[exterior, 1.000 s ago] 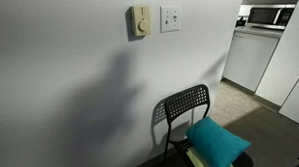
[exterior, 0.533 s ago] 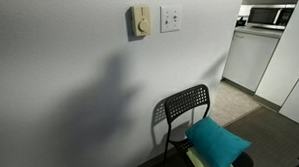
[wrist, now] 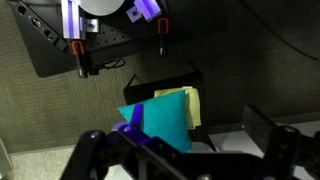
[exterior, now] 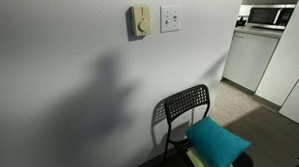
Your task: Turn off the right switch and then turn on the left switch
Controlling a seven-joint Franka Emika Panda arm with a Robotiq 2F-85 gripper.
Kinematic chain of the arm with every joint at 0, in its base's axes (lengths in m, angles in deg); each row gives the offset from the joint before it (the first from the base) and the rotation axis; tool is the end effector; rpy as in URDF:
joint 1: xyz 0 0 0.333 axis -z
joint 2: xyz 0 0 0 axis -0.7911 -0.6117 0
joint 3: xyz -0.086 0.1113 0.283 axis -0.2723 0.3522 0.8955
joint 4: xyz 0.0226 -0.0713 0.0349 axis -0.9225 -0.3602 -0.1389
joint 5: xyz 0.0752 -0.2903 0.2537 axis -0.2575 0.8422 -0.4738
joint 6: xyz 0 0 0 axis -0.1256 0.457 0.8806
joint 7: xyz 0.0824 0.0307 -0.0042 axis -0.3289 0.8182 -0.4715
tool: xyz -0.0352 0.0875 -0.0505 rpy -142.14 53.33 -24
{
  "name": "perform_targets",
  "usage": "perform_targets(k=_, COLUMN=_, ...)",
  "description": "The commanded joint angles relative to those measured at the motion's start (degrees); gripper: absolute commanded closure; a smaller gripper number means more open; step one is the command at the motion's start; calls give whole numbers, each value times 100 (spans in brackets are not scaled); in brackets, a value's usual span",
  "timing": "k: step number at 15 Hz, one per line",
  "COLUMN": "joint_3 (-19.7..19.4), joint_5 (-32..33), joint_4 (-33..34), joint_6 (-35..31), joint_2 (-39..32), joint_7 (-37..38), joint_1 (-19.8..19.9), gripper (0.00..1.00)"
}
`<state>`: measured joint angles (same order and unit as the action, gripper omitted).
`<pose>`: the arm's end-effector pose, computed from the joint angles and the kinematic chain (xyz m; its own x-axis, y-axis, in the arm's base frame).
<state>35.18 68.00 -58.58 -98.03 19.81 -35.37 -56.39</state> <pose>0.2752 0.1404 0.5046 0.9687 -0.2283 -0.0971 -0.2240 -0.9731 0.0539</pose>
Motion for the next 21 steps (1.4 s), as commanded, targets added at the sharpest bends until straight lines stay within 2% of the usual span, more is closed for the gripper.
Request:
perform_targets(k=1, joint_3=44, joint_5=149, joint_4=168, joint_6=-187, joint_2=-194, joint_7=21, joint_1=107, gripper=0)
perform_targets(k=10, joint_3=-120, joint_5=346, joint_4=294, joint_6=-489, joint_2=-188, joint_7=32, joint_1=333, gripper=0)
perform_targets(k=15, joint_3=-18, joint_5=788, joint_4=839, joint_6=-1410, joint_2=-241, joint_7=-220, joint_1=307, gripper=0)
perform_targets(k=18, joint_3=18, joint_5=1106, joint_4=1202, joint_6=-2089, joint_2=-572, joint_7=-479, joint_1=312, gripper=0)
perform_targets(k=19, joint_3=19, joint_5=1182, joint_4=1346, joint_6=-2223, joint_2=-769, joint_7=-542, joint_1=329, gripper=0)
perform_targets(k=20, joint_3=-21, joint_5=1054, joint_4=1015, joint_6=-1965, joint_2=-251, joint_7=-316, joint_1=226, gripper=0)
perform_targets(k=21, joint_3=-25, joint_5=1114, joint_4=1115, joint_6=-2077, joint_2=-390, joint_7=-354, joint_1=220, gripper=0)
